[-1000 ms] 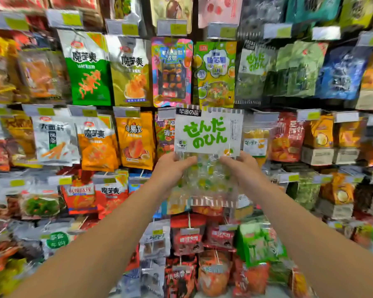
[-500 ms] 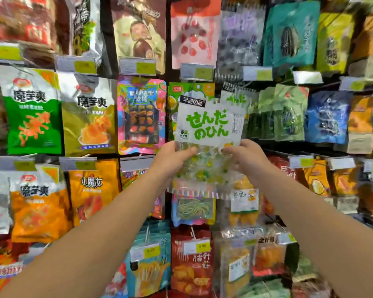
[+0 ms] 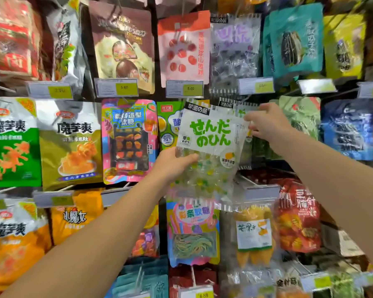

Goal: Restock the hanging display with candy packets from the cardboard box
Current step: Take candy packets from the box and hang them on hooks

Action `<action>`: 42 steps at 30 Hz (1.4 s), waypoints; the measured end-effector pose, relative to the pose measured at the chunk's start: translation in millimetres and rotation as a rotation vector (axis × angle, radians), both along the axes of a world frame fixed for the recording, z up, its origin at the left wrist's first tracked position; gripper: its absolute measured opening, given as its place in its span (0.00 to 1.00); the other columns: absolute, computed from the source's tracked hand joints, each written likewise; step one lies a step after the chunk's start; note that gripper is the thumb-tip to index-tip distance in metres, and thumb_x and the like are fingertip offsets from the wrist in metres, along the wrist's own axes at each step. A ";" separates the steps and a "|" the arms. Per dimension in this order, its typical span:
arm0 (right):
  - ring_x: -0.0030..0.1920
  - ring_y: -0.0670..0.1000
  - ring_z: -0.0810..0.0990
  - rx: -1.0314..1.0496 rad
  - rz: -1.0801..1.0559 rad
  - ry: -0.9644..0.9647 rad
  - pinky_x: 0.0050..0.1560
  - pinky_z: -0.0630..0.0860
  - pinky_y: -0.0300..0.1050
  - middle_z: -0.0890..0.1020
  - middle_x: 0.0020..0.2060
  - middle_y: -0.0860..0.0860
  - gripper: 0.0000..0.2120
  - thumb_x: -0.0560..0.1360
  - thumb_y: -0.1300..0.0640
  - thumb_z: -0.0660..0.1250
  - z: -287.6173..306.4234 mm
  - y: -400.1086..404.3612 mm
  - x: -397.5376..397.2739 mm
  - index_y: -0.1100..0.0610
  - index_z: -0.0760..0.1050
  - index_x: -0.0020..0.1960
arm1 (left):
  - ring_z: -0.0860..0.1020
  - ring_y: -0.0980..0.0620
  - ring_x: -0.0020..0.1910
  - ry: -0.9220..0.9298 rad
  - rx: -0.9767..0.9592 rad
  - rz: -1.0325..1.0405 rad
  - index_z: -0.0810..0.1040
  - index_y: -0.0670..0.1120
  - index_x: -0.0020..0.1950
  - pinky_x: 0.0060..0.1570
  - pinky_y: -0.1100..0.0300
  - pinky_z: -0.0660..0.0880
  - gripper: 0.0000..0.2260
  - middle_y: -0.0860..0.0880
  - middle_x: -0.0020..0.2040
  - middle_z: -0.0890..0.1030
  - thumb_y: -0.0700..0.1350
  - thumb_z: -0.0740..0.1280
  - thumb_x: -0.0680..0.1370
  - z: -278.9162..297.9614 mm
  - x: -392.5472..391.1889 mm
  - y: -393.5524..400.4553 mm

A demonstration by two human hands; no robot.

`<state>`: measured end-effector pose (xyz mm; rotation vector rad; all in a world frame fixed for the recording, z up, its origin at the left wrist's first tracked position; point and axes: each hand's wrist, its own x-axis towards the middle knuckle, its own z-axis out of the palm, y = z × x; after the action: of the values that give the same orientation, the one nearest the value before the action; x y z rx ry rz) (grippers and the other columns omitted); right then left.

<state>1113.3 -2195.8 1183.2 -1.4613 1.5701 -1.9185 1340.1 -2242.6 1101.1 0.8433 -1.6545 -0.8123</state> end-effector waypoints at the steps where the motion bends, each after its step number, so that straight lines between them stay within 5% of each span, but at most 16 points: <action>1: 0.57 0.56 0.78 -0.012 -0.004 0.003 0.60 0.77 0.59 0.74 0.58 0.54 0.38 0.69 0.53 0.71 5.5 -1.3 -4.9 0.54 0.59 0.75 | 0.81 0.49 0.44 0.011 0.001 0.006 0.81 0.48 0.47 0.42 0.55 0.79 0.07 0.51 0.42 0.83 0.49 0.74 0.73 3.3 -5.4 -0.1; 5: 0.57 0.56 0.78 -0.058 -0.001 0.018 0.61 0.77 0.59 0.75 0.55 0.53 0.38 0.71 0.54 0.71 25.2 -4.7 -29.9 0.53 0.56 0.75 | 0.80 0.47 0.55 -0.001 0.028 0.003 0.76 0.42 0.61 0.53 0.48 0.79 0.30 0.49 0.59 0.80 0.58 0.76 0.66 15.4 -33.7 -1.0; 7: 0.58 0.56 0.77 -0.067 -0.011 0.035 0.62 0.76 0.59 0.75 0.58 0.54 0.38 0.70 0.53 0.71 33.0 -5.3 -43.8 0.54 0.55 0.75 | 0.79 0.51 0.48 0.001 0.017 0.027 0.77 0.45 0.48 0.47 0.52 0.79 0.13 0.54 0.47 0.78 0.51 0.75 0.72 19.0 -48.7 -1.6; 9: 0.57 0.54 0.76 -0.081 0.004 0.054 0.57 0.76 0.53 0.75 0.58 0.53 0.41 0.72 0.52 0.71 40.0 -9.3 -52.8 0.56 0.53 0.77 | 0.78 0.52 0.39 0.009 0.019 0.060 0.74 0.48 0.38 0.39 0.56 0.76 0.10 0.52 0.38 0.78 0.46 0.73 0.75 20.1 -58.2 -6.8; 13: 0.53 0.53 0.79 -0.138 0.036 0.081 0.52 0.77 0.52 0.75 0.53 0.51 0.33 0.75 0.53 0.69 52.4 -11.8 -69.6 0.55 0.59 0.75 | 0.81 0.46 0.44 0.032 0.035 0.088 0.81 0.43 0.49 0.44 0.51 0.77 0.10 0.45 0.49 0.84 0.48 0.74 0.74 20.7 -78.2 -6.1; 16: 0.45 0.53 0.81 -0.229 0.100 0.042 0.51 0.81 0.55 0.77 0.46 0.50 0.21 0.74 0.55 0.68 59.6 -10.6 -78.2 0.52 0.66 0.65 | 0.78 0.52 0.43 0.079 0.069 0.096 0.80 0.45 0.49 0.36 0.62 0.73 0.07 0.50 0.45 0.81 0.47 0.72 0.76 22.8 -88.8 -4.7; 19: 0.39 0.52 0.79 -0.306 0.186 0.026 0.51 0.81 0.55 0.80 0.43 0.52 0.16 0.74 0.58 0.66 68.9 -9.5 -85.9 0.54 0.72 0.61 | 0.73 0.58 0.41 0.096 0.109 0.063 0.79 0.48 0.51 0.39 0.61 0.69 0.06 0.56 0.44 0.78 0.47 0.70 0.77 27.5 -102.3 1.6; 24: 0.39 0.51 0.80 -0.340 0.309 0.022 0.49 0.83 0.49 0.82 0.48 0.56 0.14 0.74 0.60 0.66 79.9 -12.3 -101.3 0.56 0.77 0.59 | 0.73 0.58 0.44 0.128 0.111 0.074 0.78 0.47 0.56 0.43 0.57 0.69 0.12 0.51 0.53 0.79 0.51 0.70 0.77 36.8 -127.3 2.1; 28: 0.38 0.50 0.80 -0.372 0.384 0.021 0.45 0.82 0.46 0.81 0.46 0.54 0.14 0.75 0.61 0.66 82.0 -16.9 -106.9 0.57 0.78 0.60 | 0.76 0.53 0.44 0.149 0.099 0.125 0.78 0.47 0.48 0.41 0.60 0.70 0.08 0.53 0.45 0.80 0.50 0.71 0.76 44.6 -141.0 -0.3; 31: 0.38 0.50 0.80 -0.390 0.420 0.042 0.43 0.81 0.44 0.81 0.48 0.55 0.14 0.75 0.62 0.66 81.9 -18.8 -109.2 0.59 0.77 0.61 | 0.78 0.47 0.53 0.173 0.097 0.165 0.81 0.47 0.57 0.50 0.54 0.73 0.16 0.49 0.55 0.83 0.54 0.73 0.73 49.8 -150.1 -0.6; 35: 0.40 0.52 0.80 -0.401 0.453 0.046 0.41 0.80 0.43 0.81 0.50 0.56 0.15 0.74 0.62 0.66 83.1 -21.1 -113.4 0.59 0.77 0.61 | 0.75 0.45 0.57 0.201 0.141 0.159 0.78 0.47 0.60 0.54 0.51 0.73 0.19 0.49 0.58 0.80 0.54 0.73 0.73 54.0 -161.2 2.1; 39: 0.39 0.52 0.79 -0.414 0.471 0.057 0.39 0.79 0.43 0.81 0.50 0.57 0.15 0.74 0.62 0.66 81.0 -24.4 -114.6 0.59 0.77 0.60 | 0.73 0.47 0.55 0.207 0.165 0.192 0.76 0.46 0.58 0.45 0.57 0.70 0.17 0.51 0.53 0.78 0.53 0.72 0.75 51.0 -163.9 3.3; 42: 0.39 0.52 0.79 -0.421 0.474 0.069 0.43 0.80 0.46 0.82 0.49 0.56 0.15 0.74 0.62 0.66 80.2 -26.2 -115.3 0.59 0.78 0.60 | 0.73 0.47 0.54 0.217 0.164 0.200 0.75 0.44 0.64 0.44 0.56 0.70 0.23 0.47 0.60 0.77 0.53 0.73 0.74 47.0 -164.6 0.8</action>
<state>998.1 -2222.0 1263.4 -1.8711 0.7564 -1.9801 1175.5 -2241.8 1148.1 0.9806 -1.3041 -0.8744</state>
